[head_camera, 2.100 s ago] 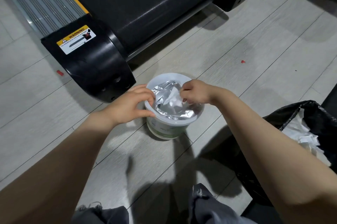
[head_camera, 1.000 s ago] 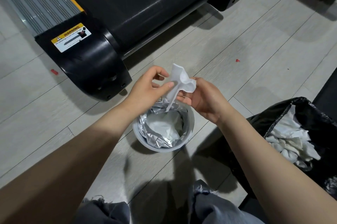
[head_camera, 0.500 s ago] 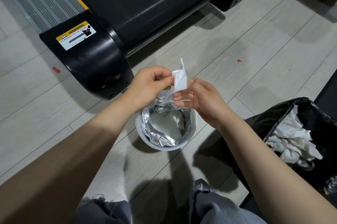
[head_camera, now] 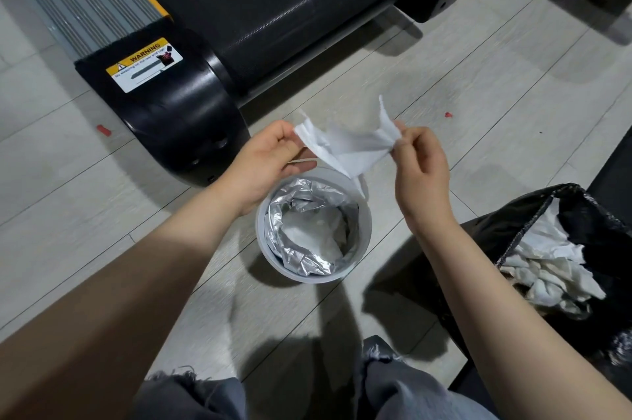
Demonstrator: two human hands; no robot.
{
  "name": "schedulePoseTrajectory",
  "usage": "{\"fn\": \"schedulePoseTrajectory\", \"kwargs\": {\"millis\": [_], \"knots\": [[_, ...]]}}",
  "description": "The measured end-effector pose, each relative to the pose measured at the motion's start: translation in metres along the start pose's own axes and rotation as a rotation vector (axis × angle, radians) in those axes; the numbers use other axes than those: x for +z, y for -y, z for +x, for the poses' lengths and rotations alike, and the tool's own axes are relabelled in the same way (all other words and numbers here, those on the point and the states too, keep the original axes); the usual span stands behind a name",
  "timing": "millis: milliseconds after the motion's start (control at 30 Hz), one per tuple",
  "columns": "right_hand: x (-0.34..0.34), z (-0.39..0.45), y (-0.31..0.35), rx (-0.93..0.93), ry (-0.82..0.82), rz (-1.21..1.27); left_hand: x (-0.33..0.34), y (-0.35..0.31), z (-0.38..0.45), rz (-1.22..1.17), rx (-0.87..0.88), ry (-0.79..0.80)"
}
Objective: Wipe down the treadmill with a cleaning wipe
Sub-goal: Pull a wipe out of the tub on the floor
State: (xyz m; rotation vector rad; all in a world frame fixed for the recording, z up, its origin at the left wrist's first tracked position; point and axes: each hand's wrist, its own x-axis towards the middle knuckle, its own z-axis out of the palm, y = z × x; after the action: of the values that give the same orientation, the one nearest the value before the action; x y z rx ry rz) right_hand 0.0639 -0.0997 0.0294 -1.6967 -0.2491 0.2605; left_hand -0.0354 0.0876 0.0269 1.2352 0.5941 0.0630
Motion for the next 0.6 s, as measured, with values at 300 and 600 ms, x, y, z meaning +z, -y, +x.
{"fn": "schedulePoseTrajectory", "kwargs": {"millis": [300,600], "knots": [[-0.020,0.014,0.031,0.000,0.027,-0.214,-0.015,-0.013,-0.005,-0.263,-0.004,0.073],[0.021,-0.003,0.039,-0.096,0.382,-0.378,-0.003,-0.014,-0.009,-0.193,-0.077,0.134]]}}
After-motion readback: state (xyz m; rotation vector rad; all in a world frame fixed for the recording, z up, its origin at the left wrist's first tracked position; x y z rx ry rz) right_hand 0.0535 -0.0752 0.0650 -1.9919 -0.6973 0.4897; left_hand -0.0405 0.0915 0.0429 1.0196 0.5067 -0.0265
